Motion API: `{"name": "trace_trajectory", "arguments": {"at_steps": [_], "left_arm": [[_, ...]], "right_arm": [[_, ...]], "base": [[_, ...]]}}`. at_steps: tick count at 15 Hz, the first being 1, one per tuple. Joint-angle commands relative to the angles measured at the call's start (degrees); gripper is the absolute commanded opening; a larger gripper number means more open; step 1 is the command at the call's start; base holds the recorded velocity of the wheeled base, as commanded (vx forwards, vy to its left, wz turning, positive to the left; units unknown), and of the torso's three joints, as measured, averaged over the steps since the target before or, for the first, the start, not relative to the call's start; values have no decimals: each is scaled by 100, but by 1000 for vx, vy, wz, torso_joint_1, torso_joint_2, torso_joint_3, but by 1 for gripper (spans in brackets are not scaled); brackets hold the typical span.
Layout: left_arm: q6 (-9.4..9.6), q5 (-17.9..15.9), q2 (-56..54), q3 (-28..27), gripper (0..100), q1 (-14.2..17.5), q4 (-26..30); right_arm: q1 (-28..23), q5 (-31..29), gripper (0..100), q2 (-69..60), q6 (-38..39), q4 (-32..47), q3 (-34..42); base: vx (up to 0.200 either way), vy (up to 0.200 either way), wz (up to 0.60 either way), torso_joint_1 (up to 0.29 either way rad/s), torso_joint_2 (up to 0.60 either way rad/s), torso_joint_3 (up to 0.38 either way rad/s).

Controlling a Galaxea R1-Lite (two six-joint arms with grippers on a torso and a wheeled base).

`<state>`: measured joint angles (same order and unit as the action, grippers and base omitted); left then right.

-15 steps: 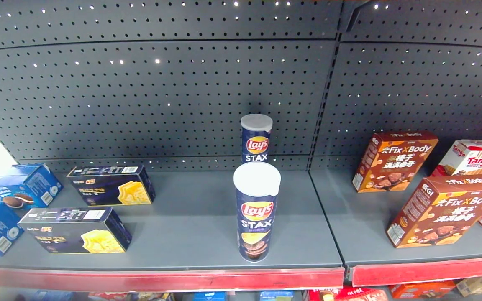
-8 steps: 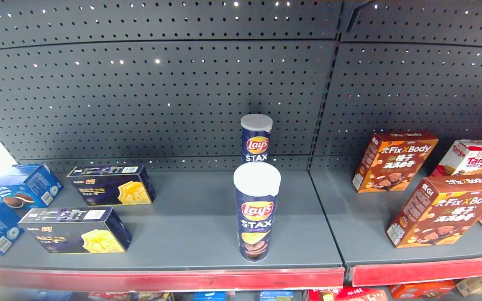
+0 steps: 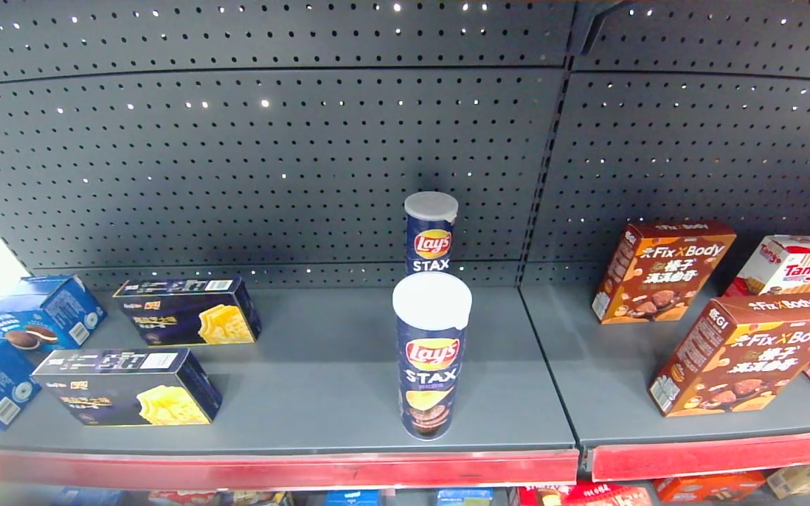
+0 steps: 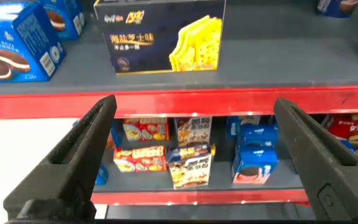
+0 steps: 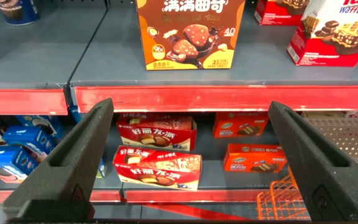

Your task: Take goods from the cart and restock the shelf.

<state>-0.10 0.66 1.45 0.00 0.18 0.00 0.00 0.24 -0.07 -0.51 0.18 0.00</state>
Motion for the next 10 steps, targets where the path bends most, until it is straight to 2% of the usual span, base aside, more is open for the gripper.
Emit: {"name": "trace_trajectory", "arguments": {"at_steps": [1, 10], "left_arm": [[-17, 13, -145, 0, 100, -18, -9], [1, 4, -145, 0, 100, -18, -9]], "right_arm": [[0, 2, 100, 7, -2, -1, 0], [0, 2, 100, 7, -2, -1, 0]], "base": [[0, 0, 0, 0, 0, 0], [0, 0, 0, 0, 0, 0]]}}
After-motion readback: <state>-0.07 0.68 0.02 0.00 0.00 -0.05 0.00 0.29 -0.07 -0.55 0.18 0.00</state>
